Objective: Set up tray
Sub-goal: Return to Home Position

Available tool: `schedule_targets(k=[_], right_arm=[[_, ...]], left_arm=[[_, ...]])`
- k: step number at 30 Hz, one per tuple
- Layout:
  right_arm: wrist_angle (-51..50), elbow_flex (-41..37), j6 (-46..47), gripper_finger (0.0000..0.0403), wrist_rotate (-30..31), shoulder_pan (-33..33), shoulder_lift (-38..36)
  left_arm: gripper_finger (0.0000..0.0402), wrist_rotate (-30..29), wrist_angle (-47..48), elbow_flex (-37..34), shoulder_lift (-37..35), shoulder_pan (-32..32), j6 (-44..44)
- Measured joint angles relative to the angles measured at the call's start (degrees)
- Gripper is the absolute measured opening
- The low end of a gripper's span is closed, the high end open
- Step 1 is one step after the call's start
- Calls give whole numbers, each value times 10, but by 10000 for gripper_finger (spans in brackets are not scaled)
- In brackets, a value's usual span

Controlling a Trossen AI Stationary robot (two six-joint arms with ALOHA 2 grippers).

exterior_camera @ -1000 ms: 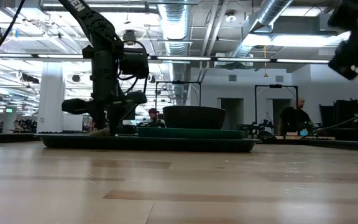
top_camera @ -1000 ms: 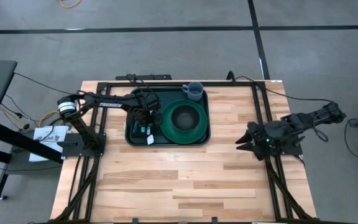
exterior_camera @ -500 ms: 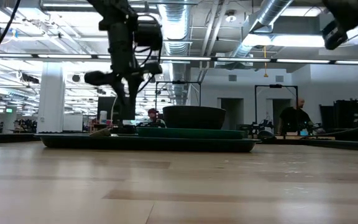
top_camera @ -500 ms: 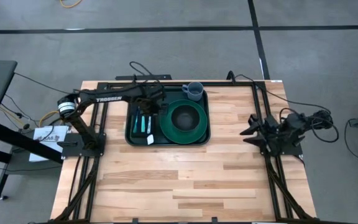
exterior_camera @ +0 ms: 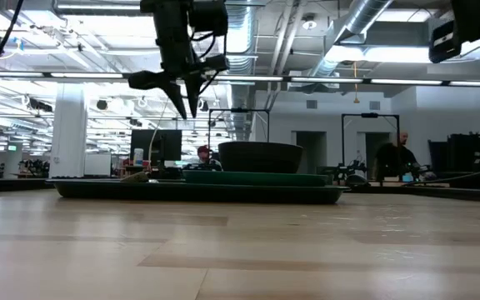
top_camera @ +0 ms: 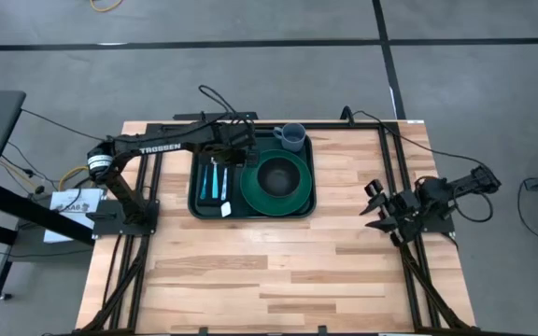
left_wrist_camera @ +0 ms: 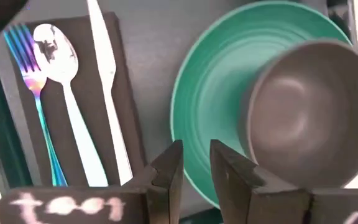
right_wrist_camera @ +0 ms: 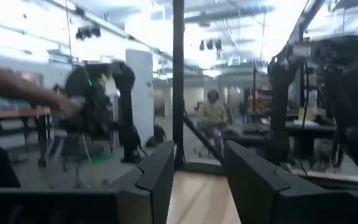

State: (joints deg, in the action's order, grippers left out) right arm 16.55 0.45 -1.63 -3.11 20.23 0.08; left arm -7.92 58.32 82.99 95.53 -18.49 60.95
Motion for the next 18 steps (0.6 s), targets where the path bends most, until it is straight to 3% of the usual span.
schedule_targets(k=[5, 11, 18], right_arm=[[-58, 0, -25, 134, 1, -2, 0], [-159, 0, -3, 134, 18, -2, 1], [-159, 0, -13, 134, 21, 0, 7]], left_arm=[[67, -16, 6, 17, 0, 35, -33], [67, -87, 15, 49, 0, 89, -79], [67, -115, 13, 76, 0, 131, -107]])
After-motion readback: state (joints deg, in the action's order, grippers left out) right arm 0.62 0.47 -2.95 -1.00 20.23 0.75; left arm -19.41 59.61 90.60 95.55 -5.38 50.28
